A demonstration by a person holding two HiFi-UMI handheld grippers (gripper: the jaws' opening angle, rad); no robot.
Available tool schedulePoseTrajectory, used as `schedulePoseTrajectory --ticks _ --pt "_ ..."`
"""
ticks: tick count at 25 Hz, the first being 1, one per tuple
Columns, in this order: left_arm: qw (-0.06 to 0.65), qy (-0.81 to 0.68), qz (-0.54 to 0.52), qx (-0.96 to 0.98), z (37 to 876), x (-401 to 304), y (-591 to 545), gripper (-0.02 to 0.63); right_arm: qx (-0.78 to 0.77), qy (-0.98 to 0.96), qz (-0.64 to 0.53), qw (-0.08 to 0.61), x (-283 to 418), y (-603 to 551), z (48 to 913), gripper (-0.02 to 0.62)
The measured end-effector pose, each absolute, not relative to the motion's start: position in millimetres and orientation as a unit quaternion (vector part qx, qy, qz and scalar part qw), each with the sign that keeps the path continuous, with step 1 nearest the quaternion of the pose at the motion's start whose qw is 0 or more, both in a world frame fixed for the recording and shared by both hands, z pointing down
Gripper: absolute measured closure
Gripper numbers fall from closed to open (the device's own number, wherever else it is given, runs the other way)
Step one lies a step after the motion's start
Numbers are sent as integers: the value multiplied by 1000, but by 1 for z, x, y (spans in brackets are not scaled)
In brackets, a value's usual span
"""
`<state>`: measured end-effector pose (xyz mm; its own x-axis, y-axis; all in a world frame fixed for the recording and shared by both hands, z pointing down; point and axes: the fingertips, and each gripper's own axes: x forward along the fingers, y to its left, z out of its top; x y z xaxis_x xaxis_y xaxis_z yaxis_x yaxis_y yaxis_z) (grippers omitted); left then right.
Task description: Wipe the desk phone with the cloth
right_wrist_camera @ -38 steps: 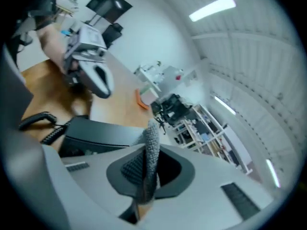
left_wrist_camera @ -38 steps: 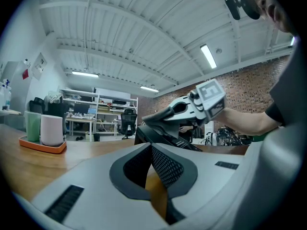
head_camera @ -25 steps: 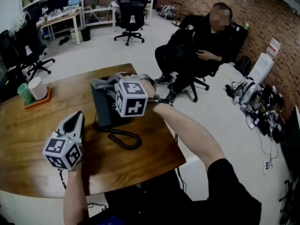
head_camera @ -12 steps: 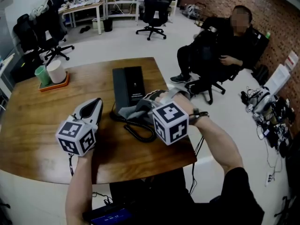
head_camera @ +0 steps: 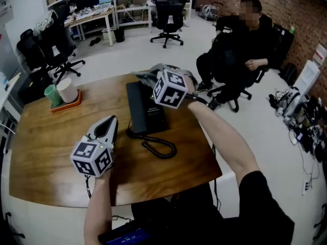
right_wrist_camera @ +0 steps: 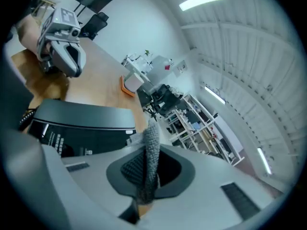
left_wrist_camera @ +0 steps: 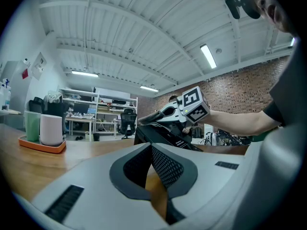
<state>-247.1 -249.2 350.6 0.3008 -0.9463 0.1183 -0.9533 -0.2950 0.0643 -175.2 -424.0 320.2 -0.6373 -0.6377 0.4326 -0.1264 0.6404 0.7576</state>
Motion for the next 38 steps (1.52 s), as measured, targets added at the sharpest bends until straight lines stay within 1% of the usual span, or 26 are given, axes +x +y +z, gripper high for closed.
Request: schedulePoseTrajectory --ticks 3,7,15,18,20,25,27,31,38 --pt "65 -591 30 803 351 -246 -245 615 203 -825 -371 376 -177 -414 329 571" --pt "61 -594 31 802 348 -252 -240 615 128 -803 -423 400 -174 -355 341 571" --pt "62 -589 29 805 351 -250 -244 615 3 -743 -501 444 -133 -254 394 571" --pt "62 -589 28 805 354 -251 -247 615 -57 -736 -491 463 -119 -239 405 571" --pt "61 -584 28 809 355 -248 -252 615 -40 -755 -466 459 -113 -256 397 569" --pt "66 -587 33 806 352 -248 -246 615 167 -811 -415 377 -140 -358 325 569" --pt "66 -587 33 806 352 -248 -246 615 217 -814 -397 364 -150 -393 314 569" --pt "67 -588 31 806 352 -245 -244 615 227 -805 -393 381 -165 -419 324 569" --pt "64 -587 35 806 349 -246 -245 615 162 -775 -445 419 -154 -374 339 571"
